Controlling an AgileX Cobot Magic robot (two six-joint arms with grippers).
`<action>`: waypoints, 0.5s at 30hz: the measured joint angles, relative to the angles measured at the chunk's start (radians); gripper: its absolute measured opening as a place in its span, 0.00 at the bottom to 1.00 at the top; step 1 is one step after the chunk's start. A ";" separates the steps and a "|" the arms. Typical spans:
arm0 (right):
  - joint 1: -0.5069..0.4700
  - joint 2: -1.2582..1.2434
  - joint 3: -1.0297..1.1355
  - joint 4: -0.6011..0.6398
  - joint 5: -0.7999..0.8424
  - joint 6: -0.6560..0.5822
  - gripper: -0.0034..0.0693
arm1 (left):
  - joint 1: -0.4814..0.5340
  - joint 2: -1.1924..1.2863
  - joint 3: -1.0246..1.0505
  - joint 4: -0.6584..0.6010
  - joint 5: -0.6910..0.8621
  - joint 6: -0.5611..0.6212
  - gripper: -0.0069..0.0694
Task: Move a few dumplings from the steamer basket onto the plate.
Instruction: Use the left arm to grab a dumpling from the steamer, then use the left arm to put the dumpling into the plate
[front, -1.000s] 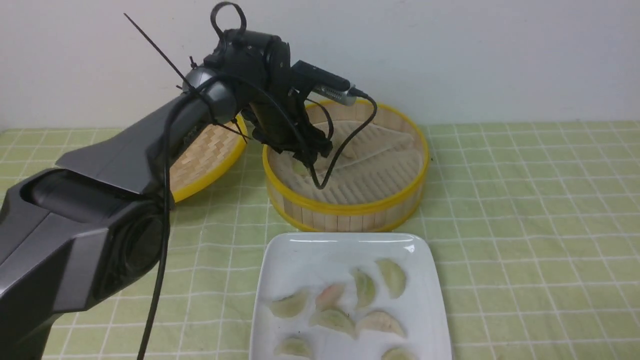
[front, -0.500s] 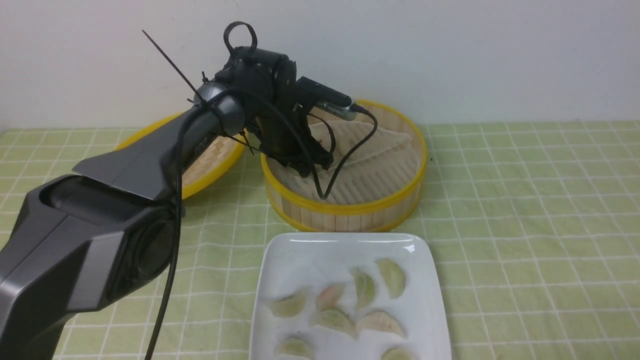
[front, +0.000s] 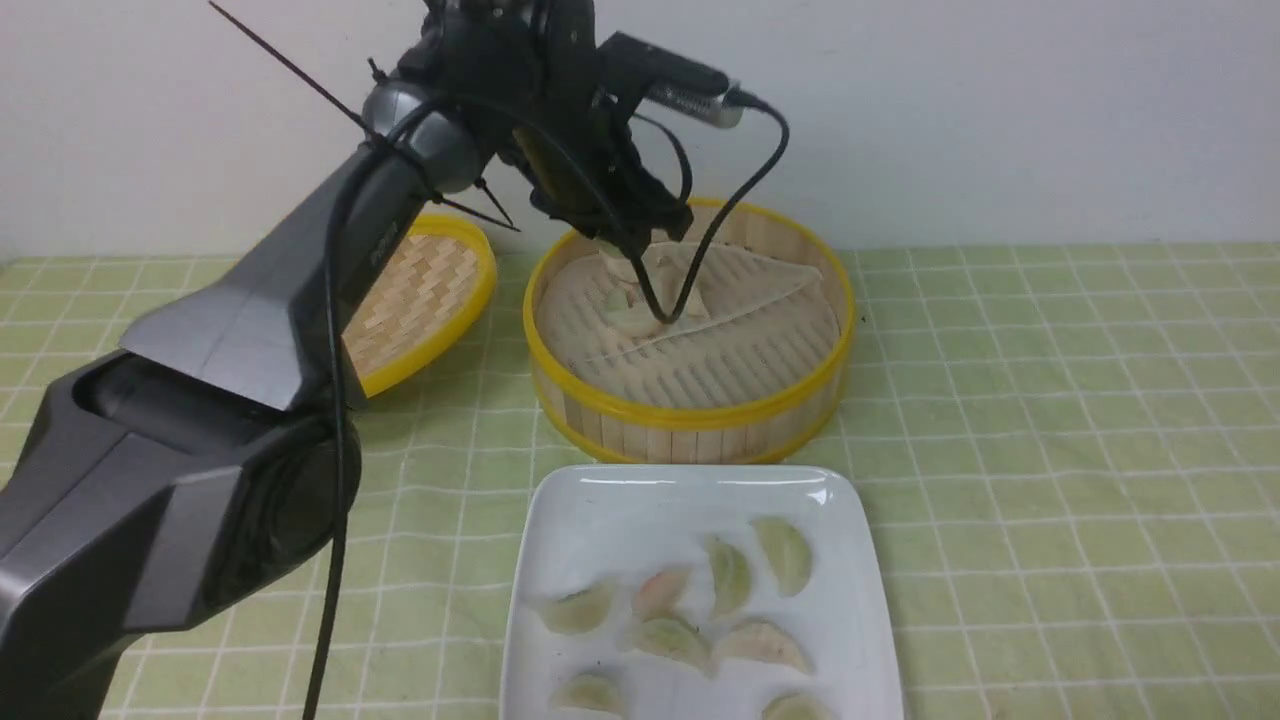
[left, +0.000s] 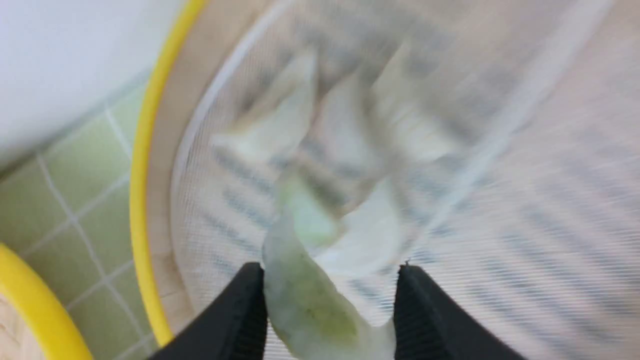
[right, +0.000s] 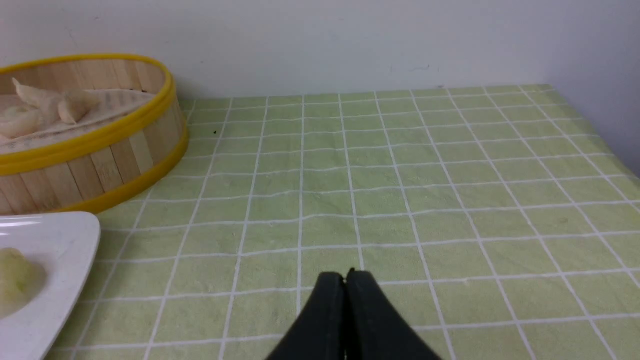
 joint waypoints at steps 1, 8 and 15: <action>0.000 0.000 0.000 0.000 0.000 0.000 0.03 | -0.005 -0.045 0.027 -0.036 0.003 -0.003 0.48; 0.000 0.000 0.000 0.000 0.000 0.000 0.03 | -0.043 -0.337 0.431 -0.093 0.003 -0.006 0.48; 0.000 0.000 0.000 0.000 0.000 0.000 0.03 | -0.070 -0.498 0.909 -0.100 0.003 0.004 0.47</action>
